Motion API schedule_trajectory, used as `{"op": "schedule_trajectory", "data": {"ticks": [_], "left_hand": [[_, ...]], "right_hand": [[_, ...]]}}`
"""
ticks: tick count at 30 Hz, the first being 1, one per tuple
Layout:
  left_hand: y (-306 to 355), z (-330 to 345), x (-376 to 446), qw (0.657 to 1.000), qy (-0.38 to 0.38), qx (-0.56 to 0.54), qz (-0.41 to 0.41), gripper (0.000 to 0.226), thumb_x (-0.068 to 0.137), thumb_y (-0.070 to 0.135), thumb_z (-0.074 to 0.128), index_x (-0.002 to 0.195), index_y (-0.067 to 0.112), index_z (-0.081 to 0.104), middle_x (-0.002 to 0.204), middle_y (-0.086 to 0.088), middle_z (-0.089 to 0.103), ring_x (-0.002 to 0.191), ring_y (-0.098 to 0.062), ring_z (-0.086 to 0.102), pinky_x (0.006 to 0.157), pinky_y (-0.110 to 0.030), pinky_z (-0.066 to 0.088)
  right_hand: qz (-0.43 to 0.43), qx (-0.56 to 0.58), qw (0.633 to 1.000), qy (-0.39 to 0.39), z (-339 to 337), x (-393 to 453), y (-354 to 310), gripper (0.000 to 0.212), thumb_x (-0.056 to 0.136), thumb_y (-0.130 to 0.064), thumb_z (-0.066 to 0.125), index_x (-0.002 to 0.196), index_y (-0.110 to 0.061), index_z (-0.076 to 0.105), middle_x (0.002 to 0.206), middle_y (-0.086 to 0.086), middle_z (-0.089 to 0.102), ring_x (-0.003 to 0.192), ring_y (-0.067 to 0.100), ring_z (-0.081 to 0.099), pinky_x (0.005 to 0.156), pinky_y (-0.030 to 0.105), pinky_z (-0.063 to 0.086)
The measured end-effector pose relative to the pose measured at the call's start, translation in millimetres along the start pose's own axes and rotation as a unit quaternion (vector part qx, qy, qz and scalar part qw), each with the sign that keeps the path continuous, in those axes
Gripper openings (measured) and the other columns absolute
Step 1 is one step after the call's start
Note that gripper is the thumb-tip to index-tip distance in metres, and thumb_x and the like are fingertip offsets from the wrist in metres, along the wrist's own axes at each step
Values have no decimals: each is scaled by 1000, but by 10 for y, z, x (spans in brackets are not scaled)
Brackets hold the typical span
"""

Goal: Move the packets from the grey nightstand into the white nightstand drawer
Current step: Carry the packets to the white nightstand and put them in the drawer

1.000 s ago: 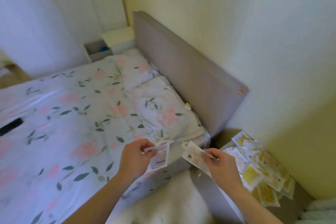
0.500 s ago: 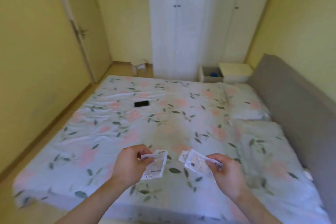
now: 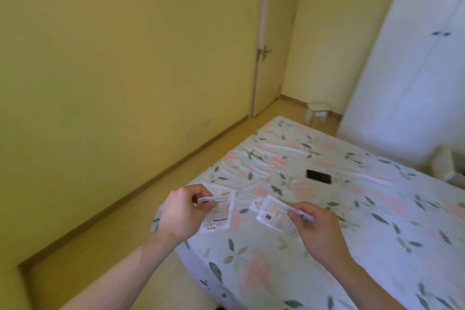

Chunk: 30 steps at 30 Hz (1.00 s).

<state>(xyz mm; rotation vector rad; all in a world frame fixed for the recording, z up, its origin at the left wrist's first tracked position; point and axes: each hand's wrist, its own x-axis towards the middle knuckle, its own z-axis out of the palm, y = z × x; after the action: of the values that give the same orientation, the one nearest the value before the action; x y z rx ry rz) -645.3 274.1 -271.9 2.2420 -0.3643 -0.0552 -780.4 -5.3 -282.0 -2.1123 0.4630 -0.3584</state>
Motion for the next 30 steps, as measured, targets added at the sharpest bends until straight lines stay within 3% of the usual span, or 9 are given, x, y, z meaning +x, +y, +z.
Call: {"op": "schedule_trajectory", "data": {"ticks": [5,9,16,20,25,30], "left_hand": [[-541,-563,675,997,58,0,-57,18,83,27,81,70,30,69,61,6,67,46,-15,53,48,-33,45],[-938,-992,1114,989,101,-11,-103,21,83,25,82,68,30,69,58,11,64,43,-8,45,42,-17,33],[-1830,-1806,1444,962,187,0,-200,15,83,28,82,73,31,70,62,10,68,48,-8,49,47,-22,40],[-2353,-2369,1698,946,225,8,-233,16,83,25,81,73,32,71,66,16,69,57,-12,59,49,-25,44],[-3046,-3033,2254,946,224,3,-234,16,84,25,79,72,30,70,64,16,67,51,-8,51,45,-20,37],[-3612,-3602,3012,961,167,13,-221,17,84,23,77,71,30,69,66,16,68,51,-7,50,47,-19,35]], "right_hand": [[-53,22,996,-74,912,996,-429,25,93,-14,71,84,-37,76,85,-29,72,83,-5,67,61,13,48],[-87,19,987,-137,1569,1707,-786,21,94,-13,70,87,-32,77,85,-27,73,85,-5,67,61,11,45],[-143,-12,963,-230,2873,2658,-1538,22,95,-17,69,82,-36,74,81,-24,72,77,4,66,62,22,47],[-164,-33,950,-265,3701,3055,-2066,19,96,-25,67,84,-38,72,84,-29,70,80,-3,64,59,20,46],[-157,-19,945,-288,4702,3420,-2597,22,97,-21,65,85,-37,74,83,-30,71,80,-7,64,57,16,45],[-126,-30,952,-277,5450,3735,-2946,23,96,-22,65,84,-39,74,83,-34,69,81,-9,63,60,16,46]]}}
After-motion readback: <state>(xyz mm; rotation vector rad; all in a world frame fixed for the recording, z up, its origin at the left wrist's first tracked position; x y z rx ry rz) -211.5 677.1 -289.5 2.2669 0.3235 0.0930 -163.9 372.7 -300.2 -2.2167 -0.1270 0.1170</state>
